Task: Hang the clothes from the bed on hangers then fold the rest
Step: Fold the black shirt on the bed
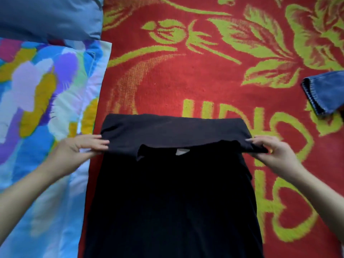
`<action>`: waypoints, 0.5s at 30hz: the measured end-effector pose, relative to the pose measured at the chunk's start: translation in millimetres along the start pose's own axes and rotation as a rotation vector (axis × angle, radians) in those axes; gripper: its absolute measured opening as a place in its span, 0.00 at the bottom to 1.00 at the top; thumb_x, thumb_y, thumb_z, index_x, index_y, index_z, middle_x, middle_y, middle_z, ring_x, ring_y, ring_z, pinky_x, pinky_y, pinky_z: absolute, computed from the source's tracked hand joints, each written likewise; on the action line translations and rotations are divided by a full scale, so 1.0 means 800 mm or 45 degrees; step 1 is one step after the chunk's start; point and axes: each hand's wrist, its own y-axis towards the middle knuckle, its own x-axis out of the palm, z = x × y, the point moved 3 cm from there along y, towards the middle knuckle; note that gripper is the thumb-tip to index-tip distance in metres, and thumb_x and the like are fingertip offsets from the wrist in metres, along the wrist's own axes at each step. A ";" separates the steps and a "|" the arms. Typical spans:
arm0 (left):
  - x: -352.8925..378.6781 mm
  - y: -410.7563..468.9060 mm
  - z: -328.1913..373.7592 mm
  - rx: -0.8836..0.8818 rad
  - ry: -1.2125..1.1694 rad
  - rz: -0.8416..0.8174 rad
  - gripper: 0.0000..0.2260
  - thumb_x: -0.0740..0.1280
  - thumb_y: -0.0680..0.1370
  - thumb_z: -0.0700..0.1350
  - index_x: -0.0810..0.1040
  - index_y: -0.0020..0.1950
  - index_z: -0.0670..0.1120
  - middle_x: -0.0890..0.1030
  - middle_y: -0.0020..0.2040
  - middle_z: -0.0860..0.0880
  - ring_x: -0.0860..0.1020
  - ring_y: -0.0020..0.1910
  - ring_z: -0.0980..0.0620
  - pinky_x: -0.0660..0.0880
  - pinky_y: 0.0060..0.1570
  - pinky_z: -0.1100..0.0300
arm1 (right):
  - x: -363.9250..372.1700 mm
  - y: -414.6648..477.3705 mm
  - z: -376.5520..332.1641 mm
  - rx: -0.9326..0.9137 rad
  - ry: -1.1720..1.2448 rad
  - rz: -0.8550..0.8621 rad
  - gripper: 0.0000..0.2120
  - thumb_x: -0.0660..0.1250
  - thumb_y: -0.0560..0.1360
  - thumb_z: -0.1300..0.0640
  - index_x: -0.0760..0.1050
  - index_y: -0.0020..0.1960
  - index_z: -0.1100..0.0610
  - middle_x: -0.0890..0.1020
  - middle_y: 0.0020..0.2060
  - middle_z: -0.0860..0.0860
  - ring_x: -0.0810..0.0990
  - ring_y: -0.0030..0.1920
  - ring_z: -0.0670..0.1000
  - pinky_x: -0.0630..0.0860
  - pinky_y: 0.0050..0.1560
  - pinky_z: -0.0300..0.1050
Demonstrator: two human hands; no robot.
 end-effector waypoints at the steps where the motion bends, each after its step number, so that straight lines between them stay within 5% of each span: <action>1: 0.007 -0.017 0.023 -0.006 -0.184 -0.023 0.13 0.62 0.74 0.61 0.79 0.55 0.63 0.80 0.56 0.63 0.75 0.60 0.59 0.70 0.55 0.58 | 0.014 -0.020 0.007 -0.118 -0.164 -0.014 0.12 0.75 0.60 0.75 0.80 0.42 0.67 0.81 0.38 0.34 0.81 0.51 0.47 0.76 0.50 0.43; 3: 0.011 -0.026 0.069 0.089 -0.131 0.013 0.13 0.59 0.75 0.53 0.84 0.49 0.56 0.83 0.52 0.55 0.77 0.57 0.50 0.69 0.50 0.58 | 0.042 -0.051 0.026 -0.243 -0.501 -0.083 0.15 0.78 0.55 0.74 0.80 0.39 0.65 0.84 0.43 0.50 0.81 0.52 0.64 0.78 0.44 0.57; 7: 0.025 -0.044 0.133 0.170 0.214 0.191 0.18 0.55 0.67 0.43 0.86 0.42 0.46 0.83 0.51 0.43 0.81 0.51 0.37 0.71 0.50 0.50 | 0.091 -0.084 0.044 -0.211 -0.852 -0.271 0.24 0.77 0.46 0.73 0.81 0.41 0.61 0.82 0.52 0.62 0.79 0.55 0.68 0.77 0.43 0.60; 12: 0.050 -0.030 0.181 -0.030 0.225 0.211 0.24 0.56 0.71 0.46 0.73 0.66 0.43 0.73 0.66 0.37 0.69 0.66 0.41 0.65 0.60 0.44 | 0.121 -0.079 0.013 -0.289 -0.817 -0.215 0.27 0.58 0.70 0.48 0.75 0.64 0.61 0.72 0.66 0.63 0.71 0.66 0.64 0.72 0.59 0.58; 15: 0.062 0.001 0.199 -0.089 0.252 0.052 0.29 0.57 0.75 0.56 0.64 0.73 0.45 0.66 0.71 0.35 0.66 0.70 0.37 0.67 0.63 0.40 | 0.142 -0.072 0.018 -0.066 -0.888 -0.337 0.36 0.40 0.73 0.34 0.49 0.76 0.51 0.50 0.76 0.59 0.50 0.76 0.59 0.58 0.71 0.54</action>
